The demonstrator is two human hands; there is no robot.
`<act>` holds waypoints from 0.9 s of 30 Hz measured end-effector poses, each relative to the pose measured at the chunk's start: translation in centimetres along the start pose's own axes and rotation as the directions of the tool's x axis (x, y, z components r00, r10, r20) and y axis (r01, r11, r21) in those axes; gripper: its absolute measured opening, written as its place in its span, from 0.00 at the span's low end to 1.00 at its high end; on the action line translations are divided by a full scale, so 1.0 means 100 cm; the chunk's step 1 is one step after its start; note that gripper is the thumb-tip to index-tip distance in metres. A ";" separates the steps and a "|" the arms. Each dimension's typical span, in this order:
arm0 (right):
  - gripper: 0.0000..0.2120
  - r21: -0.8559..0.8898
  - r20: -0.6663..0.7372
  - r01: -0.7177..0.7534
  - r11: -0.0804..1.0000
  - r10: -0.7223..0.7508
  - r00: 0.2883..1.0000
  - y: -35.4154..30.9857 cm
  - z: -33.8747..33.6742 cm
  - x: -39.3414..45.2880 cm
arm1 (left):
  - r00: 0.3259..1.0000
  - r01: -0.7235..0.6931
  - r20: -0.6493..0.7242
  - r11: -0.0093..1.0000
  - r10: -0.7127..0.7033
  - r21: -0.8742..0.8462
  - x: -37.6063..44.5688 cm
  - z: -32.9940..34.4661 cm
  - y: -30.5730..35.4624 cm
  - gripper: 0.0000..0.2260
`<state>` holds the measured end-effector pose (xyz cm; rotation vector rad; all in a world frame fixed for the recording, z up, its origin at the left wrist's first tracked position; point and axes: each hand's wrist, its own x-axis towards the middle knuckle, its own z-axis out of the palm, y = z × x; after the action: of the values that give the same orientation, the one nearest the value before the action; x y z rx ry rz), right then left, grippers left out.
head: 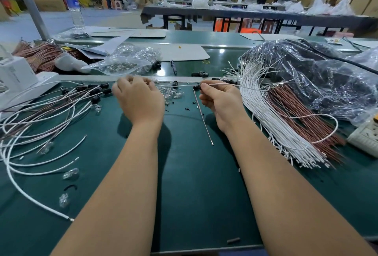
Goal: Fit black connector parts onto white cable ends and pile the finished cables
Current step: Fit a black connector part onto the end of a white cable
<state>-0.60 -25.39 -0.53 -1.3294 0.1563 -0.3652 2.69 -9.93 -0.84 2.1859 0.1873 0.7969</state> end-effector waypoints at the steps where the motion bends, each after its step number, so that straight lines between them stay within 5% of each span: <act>1: 0.06 0.007 0.005 0.003 1.000 -0.003 1.000 0.000 0.000 0.000 | 0.996 -0.086 -0.008 0.996 0.087 0.036 -0.001 -0.002 0.003 0.11; 4: 0.07 0.034 0.022 0.016 0.999 -0.017 1.000 -0.001 0.000 -0.001 | 0.946 -0.319 -0.030 0.945 0.322 0.074 -0.006 -0.006 0.013 0.19; 7: 0.07 0.052 0.039 0.020 0.998 -0.022 0.999 -0.002 0.001 -0.002 | 0.906 -0.410 -0.056 0.904 0.419 0.125 -0.012 -0.006 0.018 0.23; 14: 0.06 -0.161 -0.165 0.030 0.986 -0.057 0.985 0.000 -0.002 -0.001 | 0.962 -0.258 -0.082 0.965 0.260 0.041 -0.006 -0.006 0.014 0.23; 19: 0.06 0.007 0.006 0.049 0.999 -0.049 0.999 -0.002 0.005 -0.003 | 0.808 -0.553 0.187 0.828 0.560 -0.089 -0.016 0.008 0.022 0.16; 22: 0.06 0.002 0.000 0.078 0.997 -0.078 0.997 -0.001 0.006 -0.003 | 0.759 -0.602 0.214 0.788 0.615 -0.130 -0.020 0.011 0.024 0.14; 27: 0.06 0.088 -0.145 0.125 0.988 -0.111 0.983 -0.001 0.003 -0.001 | 0.926 -0.378 0.081 0.916 0.370 0.137 0.001 0.001 0.000 0.13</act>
<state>-0.61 -25.09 -0.37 -1.2202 0.1753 -0.5606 2.85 -9.96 -0.90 2.4211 -0.2140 0.9574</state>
